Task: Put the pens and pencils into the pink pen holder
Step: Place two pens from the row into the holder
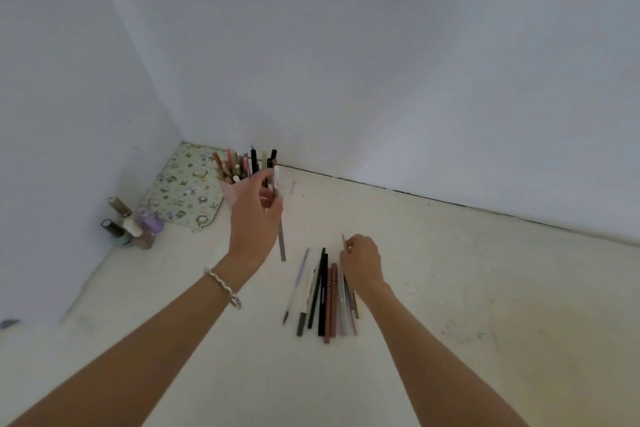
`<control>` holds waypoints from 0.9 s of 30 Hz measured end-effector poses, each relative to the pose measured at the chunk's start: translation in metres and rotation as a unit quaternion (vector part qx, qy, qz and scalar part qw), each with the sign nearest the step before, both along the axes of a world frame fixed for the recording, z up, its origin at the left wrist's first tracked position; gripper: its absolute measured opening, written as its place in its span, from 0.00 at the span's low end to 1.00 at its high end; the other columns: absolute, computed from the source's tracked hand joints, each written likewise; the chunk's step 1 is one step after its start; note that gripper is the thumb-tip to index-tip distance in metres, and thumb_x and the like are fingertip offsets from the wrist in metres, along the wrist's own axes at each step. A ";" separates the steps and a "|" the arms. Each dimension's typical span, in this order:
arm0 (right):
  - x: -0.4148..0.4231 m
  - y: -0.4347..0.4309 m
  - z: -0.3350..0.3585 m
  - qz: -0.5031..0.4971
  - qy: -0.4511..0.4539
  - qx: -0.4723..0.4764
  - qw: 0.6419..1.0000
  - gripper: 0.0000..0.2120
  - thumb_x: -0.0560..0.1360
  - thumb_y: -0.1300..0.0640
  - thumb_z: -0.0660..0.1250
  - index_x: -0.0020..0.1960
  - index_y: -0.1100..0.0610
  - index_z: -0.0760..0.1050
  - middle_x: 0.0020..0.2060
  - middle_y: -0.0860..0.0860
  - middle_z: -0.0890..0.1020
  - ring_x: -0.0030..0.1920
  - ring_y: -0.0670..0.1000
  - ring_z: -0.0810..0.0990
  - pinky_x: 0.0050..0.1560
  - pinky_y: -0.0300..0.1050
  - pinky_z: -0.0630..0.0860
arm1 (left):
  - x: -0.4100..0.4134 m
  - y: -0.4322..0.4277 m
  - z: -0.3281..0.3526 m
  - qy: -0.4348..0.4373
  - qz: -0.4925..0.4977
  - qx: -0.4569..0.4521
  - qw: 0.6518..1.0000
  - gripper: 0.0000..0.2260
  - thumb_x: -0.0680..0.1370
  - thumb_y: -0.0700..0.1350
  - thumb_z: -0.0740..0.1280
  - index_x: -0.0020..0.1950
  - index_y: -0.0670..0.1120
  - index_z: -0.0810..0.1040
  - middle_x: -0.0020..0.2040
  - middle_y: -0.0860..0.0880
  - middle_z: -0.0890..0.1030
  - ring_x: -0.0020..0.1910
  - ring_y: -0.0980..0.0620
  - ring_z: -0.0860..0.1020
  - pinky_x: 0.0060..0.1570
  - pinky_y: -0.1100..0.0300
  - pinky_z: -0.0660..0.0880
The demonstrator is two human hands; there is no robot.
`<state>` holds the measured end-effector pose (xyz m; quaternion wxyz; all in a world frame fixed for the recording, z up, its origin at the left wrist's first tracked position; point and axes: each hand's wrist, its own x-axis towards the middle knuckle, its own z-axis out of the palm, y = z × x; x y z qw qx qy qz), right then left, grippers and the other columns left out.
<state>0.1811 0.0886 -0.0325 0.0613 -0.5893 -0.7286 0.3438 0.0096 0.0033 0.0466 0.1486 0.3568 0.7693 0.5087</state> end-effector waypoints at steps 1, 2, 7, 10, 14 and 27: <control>0.002 0.005 0.005 -0.013 0.029 0.014 0.999 0.06 0.77 0.64 0.62 0.52 0.64 0.74 0.49 0.54 0.73 0.46 0.54 0.75 0.41 0.39 0.66 | -0.008 0.004 0.005 0.006 0.011 0.012 1.000 0.15 0.79 0.39 0.67 0.64 0.49 0.74 0.45 0.50 0.80 0.42 0.55 0.80 0.43 0.60 0.80; 0.002 0.009 0.013 -0.030 0.058 0.032 0.997 0.06 0.77 0.63 0.63 0.53 0.63 0.74 0.49 0.53 0.73 0.45 0.52 0.74 0.41 0.38 0.66 | -0.016 0.009 0.010 0.017 0.024 0.022 0.999 0.14 0.79 0.39 0.67 0.63 0.49 0.75 0.46 0.49 0.80 0.43 0.54 0.80 0.45 0.58 0.81; -0.014 0.032 0.071 -0.096 0.261 0.093 0.956 0.16 0.76 0.64 0.64 0.62 0.54 0.68 0.38 0.48 0.79 0.32 0.41 0.76 0.33 0.32 0.72 | -0.056 0.038 0.028 0.156 0.043 0.013 0.987 0.11 0.79 0.41 0.65 0.60 0.52 0.73 0.47 0.50 0.80 0.44 0.53 0.78 0.46 0.60 0.75; -0.029 0.037 0.097 -0.085 0.331 0.134 0.930 0.23 0.77 0.63 0.64 0.68 0.47 0.65 0.39 0.46 0.79 0.38 0.40 0.78 0.38 0.26 0.73 | -0.075 0.053 0.022 0.289 0.024 -0.063 0.955 0.10 0.79 0.42 0.65 0.60 0.48 0.75 0.47 0.49 0.83 0.48 0.47 0.79 0.54 0.51 0.74; -0.050 0.032 0.112 -0.070 0.384 0.151 0.908 0.18 0.77 0.64 0.62 0.63 0.47 0.69 0.43 0.47 0.82 0.40 0.42 0.80 0.41 0.29 0.74 | -0.087 0.055 0.006 0.386 -0.004 -0.159 0.908 0.09 0.79 0.46 0.64 0.57 0.49 0.80 0.53 0.49 0.82 0.61 0.46 0.73 0.63 0.51 0.65; -0.148 0.002 0.068 0.098 0.326 0.235 0.910 0.15 0.79 0.64 0.62 0.64 0.52 0.69 0.51 0.50 0.77 0.48 0.50 0.79 0.52 0.47 0.77 | -0.105 -0.003 0.025 0.291 0.038 0.066 0.954 0.12 0.77 0.40 0.61 0.58 0.44 0.78 0.49 0.50 0.81 0.51 0.52 0.73 0.56 0.61 0.68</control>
